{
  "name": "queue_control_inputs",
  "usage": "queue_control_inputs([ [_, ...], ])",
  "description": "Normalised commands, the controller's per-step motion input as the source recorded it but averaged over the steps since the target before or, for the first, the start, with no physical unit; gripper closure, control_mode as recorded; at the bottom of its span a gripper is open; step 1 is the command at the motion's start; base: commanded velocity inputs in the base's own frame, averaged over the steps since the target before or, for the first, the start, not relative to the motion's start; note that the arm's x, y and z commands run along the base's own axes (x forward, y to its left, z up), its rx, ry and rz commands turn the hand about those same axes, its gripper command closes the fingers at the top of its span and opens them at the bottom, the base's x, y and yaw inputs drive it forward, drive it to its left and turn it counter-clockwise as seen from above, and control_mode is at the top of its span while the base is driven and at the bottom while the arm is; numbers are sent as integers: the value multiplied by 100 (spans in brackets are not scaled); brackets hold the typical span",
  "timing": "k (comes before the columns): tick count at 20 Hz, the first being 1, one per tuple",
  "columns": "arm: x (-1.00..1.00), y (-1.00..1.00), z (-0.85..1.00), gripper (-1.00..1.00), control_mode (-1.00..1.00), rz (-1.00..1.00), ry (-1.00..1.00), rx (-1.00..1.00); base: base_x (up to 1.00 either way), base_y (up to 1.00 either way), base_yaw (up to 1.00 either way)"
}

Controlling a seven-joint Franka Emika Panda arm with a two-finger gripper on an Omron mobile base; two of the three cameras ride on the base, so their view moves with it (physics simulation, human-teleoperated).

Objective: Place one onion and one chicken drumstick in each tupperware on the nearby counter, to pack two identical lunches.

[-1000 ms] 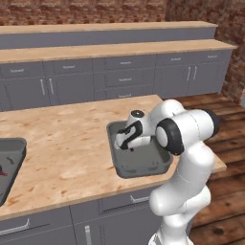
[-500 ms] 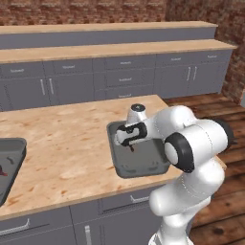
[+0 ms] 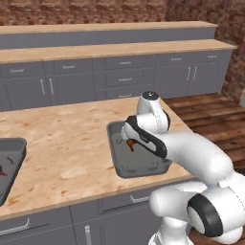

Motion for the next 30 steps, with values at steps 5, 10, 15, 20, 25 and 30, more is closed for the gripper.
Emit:
queue_control_inputs([
  [5,-100,-40,74,-100,-100,-20,-10,8,0,0,0],
  [10,-100,-27,45,-100,-100,-7,-22,3,0,0,0],
  [15,-78,-1,33,-100,-100,4,-40,0,0,0,0],
  [20,-69,0,47,-100,-100,2,-40,0,0,0,0],
  [25,0,0,0,-100,100,0,0,0,-65,-25,0],
  [30,0,0,0,-100,100,0,0,0,-80,-86,-7],
])
